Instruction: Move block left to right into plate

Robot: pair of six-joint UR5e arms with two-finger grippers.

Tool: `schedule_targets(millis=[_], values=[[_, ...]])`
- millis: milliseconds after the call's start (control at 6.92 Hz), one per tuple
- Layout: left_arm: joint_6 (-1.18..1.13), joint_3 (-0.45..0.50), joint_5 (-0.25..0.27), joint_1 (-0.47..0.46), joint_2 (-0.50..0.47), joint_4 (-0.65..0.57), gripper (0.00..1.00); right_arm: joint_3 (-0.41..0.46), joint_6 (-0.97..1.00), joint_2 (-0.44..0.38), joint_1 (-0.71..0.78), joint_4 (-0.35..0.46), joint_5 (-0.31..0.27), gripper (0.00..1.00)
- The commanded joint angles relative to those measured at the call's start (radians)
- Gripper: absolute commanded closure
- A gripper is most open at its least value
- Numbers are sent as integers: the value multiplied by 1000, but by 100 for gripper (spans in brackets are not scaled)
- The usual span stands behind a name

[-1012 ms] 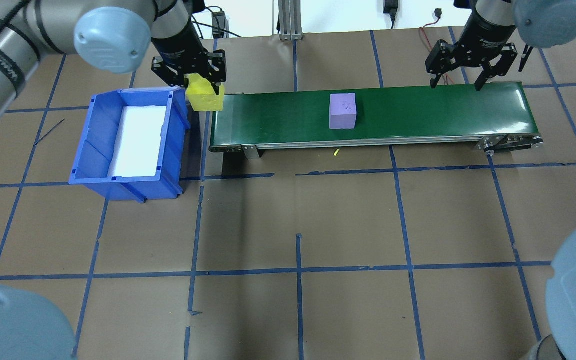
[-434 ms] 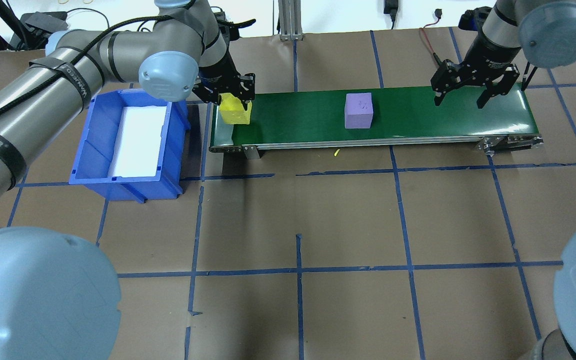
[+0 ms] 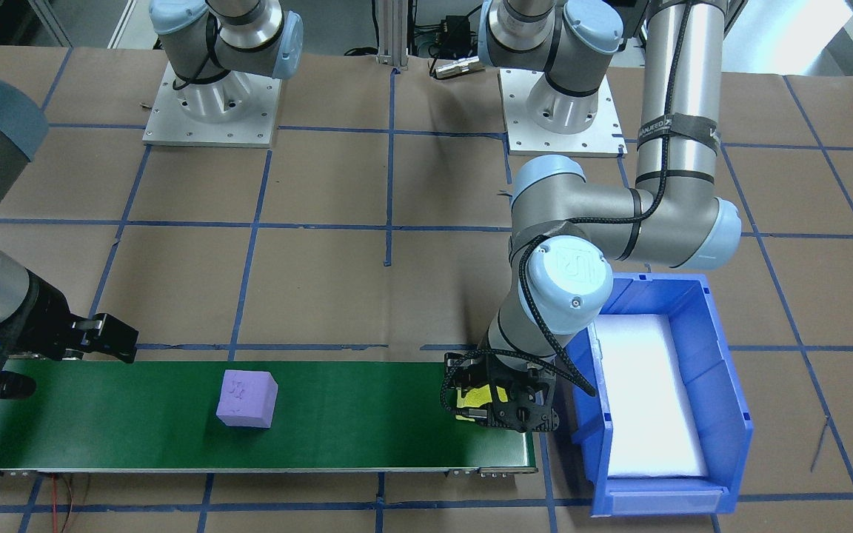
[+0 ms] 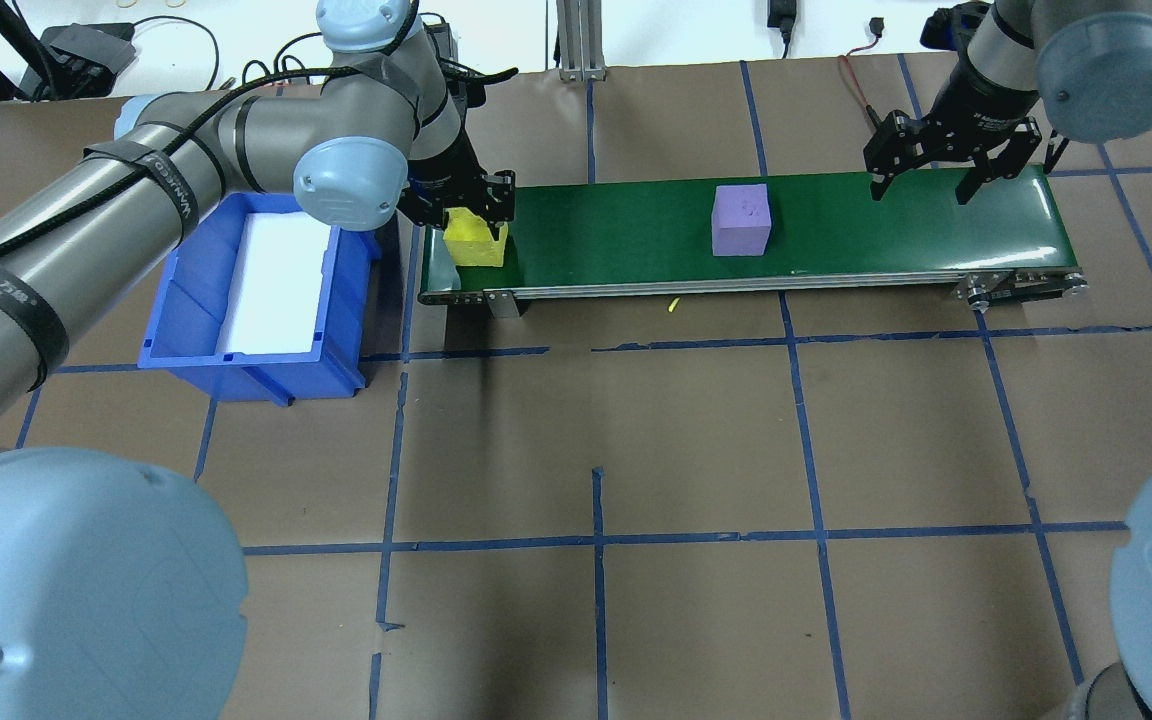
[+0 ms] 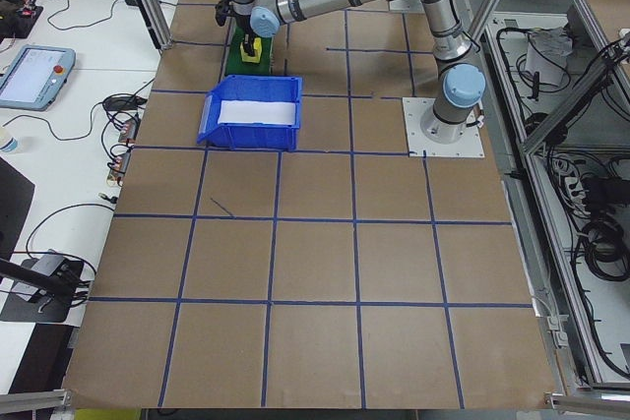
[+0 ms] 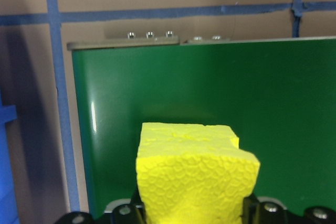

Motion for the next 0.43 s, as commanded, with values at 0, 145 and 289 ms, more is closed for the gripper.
schedule_targets(millis=[0, 145, 289], values=[[11, 0, 7, 1, 36, 7, 0, -11, -21, 15, 1, -42, 6, 0], [14, 6, 8, 1, 84, -16, 0, -14, -28, 32, 1, -51, 10, 0], [14, 5, 10, 4, 137, -80, 0, -27, -19, 49, 1, -54, 61, 0]])
